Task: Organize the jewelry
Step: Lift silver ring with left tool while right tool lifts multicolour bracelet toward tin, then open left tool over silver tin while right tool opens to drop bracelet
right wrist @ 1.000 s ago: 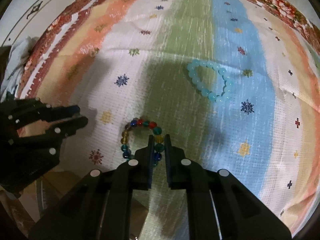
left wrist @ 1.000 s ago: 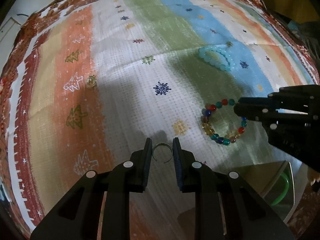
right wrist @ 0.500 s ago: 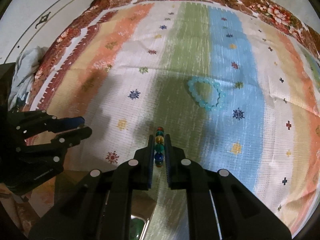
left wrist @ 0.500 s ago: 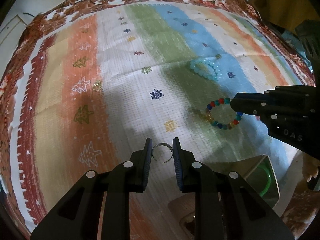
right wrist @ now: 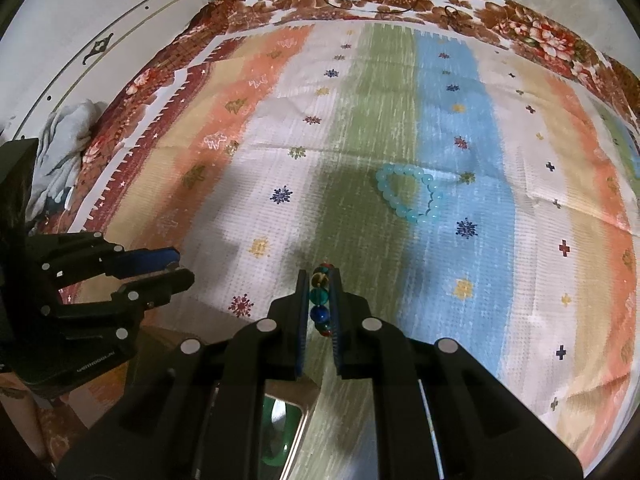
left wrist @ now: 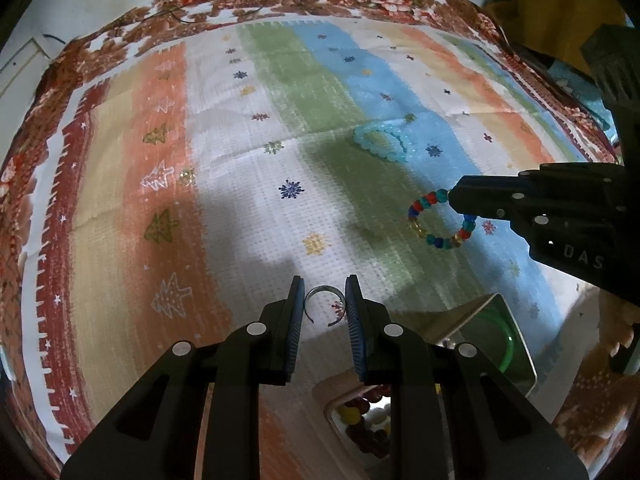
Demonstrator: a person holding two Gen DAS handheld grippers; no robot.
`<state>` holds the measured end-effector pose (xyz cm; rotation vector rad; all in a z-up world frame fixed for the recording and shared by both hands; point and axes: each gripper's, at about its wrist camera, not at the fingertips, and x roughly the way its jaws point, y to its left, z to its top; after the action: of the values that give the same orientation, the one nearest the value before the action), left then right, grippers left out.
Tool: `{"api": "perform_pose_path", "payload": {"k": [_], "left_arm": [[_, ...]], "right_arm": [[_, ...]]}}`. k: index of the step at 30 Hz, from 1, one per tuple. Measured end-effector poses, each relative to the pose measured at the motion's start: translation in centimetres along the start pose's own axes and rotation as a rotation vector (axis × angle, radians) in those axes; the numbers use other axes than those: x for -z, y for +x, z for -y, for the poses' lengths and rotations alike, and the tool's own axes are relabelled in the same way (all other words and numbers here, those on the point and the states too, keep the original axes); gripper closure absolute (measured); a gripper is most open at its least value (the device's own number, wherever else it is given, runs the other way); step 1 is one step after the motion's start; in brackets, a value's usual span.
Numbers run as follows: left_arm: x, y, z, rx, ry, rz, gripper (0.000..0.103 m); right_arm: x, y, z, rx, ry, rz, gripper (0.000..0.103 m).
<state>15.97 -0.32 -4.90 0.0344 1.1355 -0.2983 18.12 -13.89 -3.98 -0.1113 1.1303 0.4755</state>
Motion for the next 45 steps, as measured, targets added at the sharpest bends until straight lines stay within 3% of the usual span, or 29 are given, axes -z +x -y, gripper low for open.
{"api": "perform_pose_path", "payload": {"k": [23, 39, 45], "left_arm": [[3.1, -4.5, 1.6, 0.048, -0.002, 0.097, 0.083], [5.4, -5.3, 2.5, 0.078, 0.002, 0.101, 0.082], [6.2, -5.1, 3.1, 0.087, 0.007, 0.091, 0.082]], "right_arm": [[1.9, -4.6, -1.6, -0.036, -0.024, 0.087, 0.092], [5.2, -7.8, -3.8, -0.092, -0.067, 0.14, 0.092], [6.8, -8.6, -4.8, -0.16, -0.088, 0.132, 0.092]]}}
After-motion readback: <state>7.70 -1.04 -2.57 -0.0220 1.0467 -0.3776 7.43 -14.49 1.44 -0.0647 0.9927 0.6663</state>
